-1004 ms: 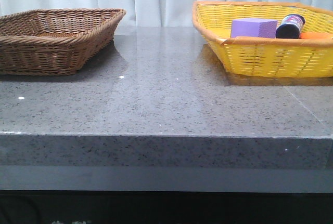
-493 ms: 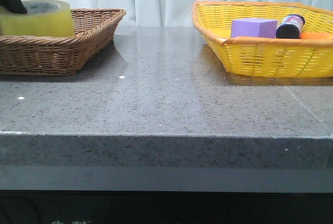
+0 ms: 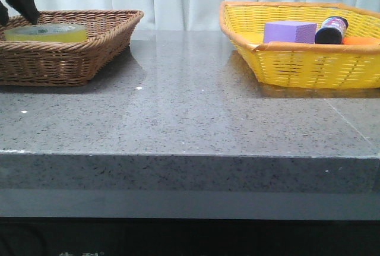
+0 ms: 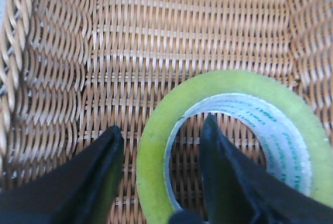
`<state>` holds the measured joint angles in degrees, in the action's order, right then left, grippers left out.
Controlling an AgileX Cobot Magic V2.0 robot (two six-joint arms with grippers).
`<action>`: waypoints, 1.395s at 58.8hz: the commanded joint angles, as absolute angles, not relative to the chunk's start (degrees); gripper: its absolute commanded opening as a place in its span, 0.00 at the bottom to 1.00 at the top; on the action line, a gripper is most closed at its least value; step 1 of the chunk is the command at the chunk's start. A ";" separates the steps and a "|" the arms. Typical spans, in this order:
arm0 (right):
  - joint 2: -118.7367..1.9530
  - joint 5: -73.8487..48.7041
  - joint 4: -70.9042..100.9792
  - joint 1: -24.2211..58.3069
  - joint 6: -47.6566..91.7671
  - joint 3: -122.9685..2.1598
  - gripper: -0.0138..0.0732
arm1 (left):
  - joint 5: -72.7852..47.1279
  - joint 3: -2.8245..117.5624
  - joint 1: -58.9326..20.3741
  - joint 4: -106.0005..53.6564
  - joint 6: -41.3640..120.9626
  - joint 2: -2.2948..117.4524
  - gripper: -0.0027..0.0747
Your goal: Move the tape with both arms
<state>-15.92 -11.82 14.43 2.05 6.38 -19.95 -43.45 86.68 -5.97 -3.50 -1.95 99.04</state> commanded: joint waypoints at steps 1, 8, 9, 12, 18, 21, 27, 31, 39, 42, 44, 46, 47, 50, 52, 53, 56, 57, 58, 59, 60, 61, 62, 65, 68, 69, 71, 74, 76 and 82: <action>-16.27 -6.85 14.43 2.07 6.47 -21.39 0.02 | -39.50 88.60 -5.91 -4.22 -2.40 94.59 0.39; -16.27 -6.85 14.43 2.07 6.47 -21.39 0.02 | -38.10 88.60 -5.91 -4.22 -2.40 93.77 0.20; -16.27 -6.85 14.43 2.07 6.47 -21.39 0.02 | -37.99 88.60 -5.91 -4.22 -2.40 93.73 0.18; -16.27 -6.85 14.43 2.07 6.47 -21.39 0.02 | -37.59 88.60 -5.91 -4.22 -2.40 93.49 0.09; -16.27 -6.85 14.43 2.07 6.47 -21.39 0.02 | -36.84 88.60 -5.91 -4.22 -2.40 93.11 0.01; -16.27 -6.85 14.43 2.07 6.47 -21.39 0.02 | -36.55 88.60 -5.91 -4.19 -2.40 92.84 0.01; -16.27 -6.85 14.43 2.07 6.47 -21.39 0.02 | -32.81 85.31 -5.91 -3.97 -2.11 90.12 0.01; -16.27 -6.85 14.43 2.07 6.47 -21.39 0.02 | -29.45 81.67 -5.91 -3.97 -2.01 87.34 0.01; -16.27 -6.85 14.43 2.07 6.47 -21.39 0.02 | -23.93 71.86 -5.91 -3.97 -2.01 79.82 0.01; -16.27 -6.85 14.43 2.07 6.47 -21.39 0.02 | -22.04 67.80 -5.91 -3.97 -2.01 76.52 0.01; -16.27 -6.85 14.43 2.07 6.47 -21.39 0.02 | -20.75 65.27 -5.91 -3.97 -2.01 74.40 0.01; -16.27 -6.85 14.43 2.07 6.47 -21.39 0.02 | -19.73 63.28 -5.91 -3.97 -2.01 72.66 0.01; -16.27 -6.85 14.43 2.07 6.47 -21.39 0.02 | -18.96 61.82 -5.91 -3.97 -2.01 71.32 0.01; -16.27 -6.85 14.43 2.07 6.47 -21.39 0.02 | -17.34 58.47 -5.91 -3.97 -2.01 68.18 0.01; -16.27 -6.85 14.43 2.07 6.47 -21.39 0.02 | -16.22 55.74 -5.91 -3.97 -2.01 65.41 0.01; -16.27 -6.85 14.43 2.07 6.47 -21.39 0.02 | -15.76 54.41 -5.91 -3.97 -2.01 64.04 0.01; -16.27 -6.85 14.43 2.07 6.47 -21.39 0.02 | -15.13 50.70 -5.91 -3.97 -2.01 59.86 0.01; -16.27 -6.85 14.43 2.07 6.47 -21.39 0.02 | -14.99 49.51 -5.91 -3.97 -2.01 58.46 0.01; -16.27 -6.85 14.43 2.07 6.47 -21.39 0.02 | -14.88 48.74 -5.91 -3.97 -2.01 57.50 0.01; -16.27 -6.85 14.43 2.07 6.47 -21.39 0.02 | -14.90 47.62 -5.91 -3.97 -2.01 56.09 0.01; -16.27 -6.85 14.43 2.07 6.47 -21.39 0.02 | -14.90 46.89 -5.91 -3.97 -2.01 55.16 0.01; -16.27 -6.85 14.43 2.07 6.47 -21.39 0.02 | -14.90 45.80 -5.91 -3.97 -2.01 53.77 0.01; -16.27 -6.85 14.43 2.07 6.47 -21.39 0.02 | -14.90 45.07 -5.91 -3.97 -2.01 52.82 0.01; -16.27 -6.85 14.43 2.07 6.47 -21.39 0.02 | -14.90 42.32 -5.91 -3.97 -2.01 48.94 0.01; -16.27 -6.85 14.43 2.07 6.47 -21.39 0.02 | -14.90 39.78 -5.91 -3.97 -2.01 44.99 0.01; -16.27 -6.85 14.43 2.07 6.47 -21.39 0.02 | -14.90 39.19 -5.91 -3.97 -2.01 43.94 0.01; -16.27 -6.85 14.43 2.07 6.47 -21.39 0.02 | -14.90 37.80 -5.91 -3.97 -2.01 41.32 0.01; -16.27 -6.85 14.43 2.07 6.47 -21.39 0.02 | -14.90 35.82 -5.91 -3.97 -2.01 37.71 0.01; -16.27 -6.85 14.43 2.07 6.47 -21.39 0.02 | -15.04 34.73 -5.91 -3.97 -2.01 35.14 0.01; -16.27 -6.85 14.43 2.07 6.47 -21.39 0.02 | -17.20 32.44 -5.91 -3.97 -2.01 27.70 0.01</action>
<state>-15.92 -11.77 14.43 2.05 6.38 -19.95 -20.19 32.29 -5.97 -3.50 -1.95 31.97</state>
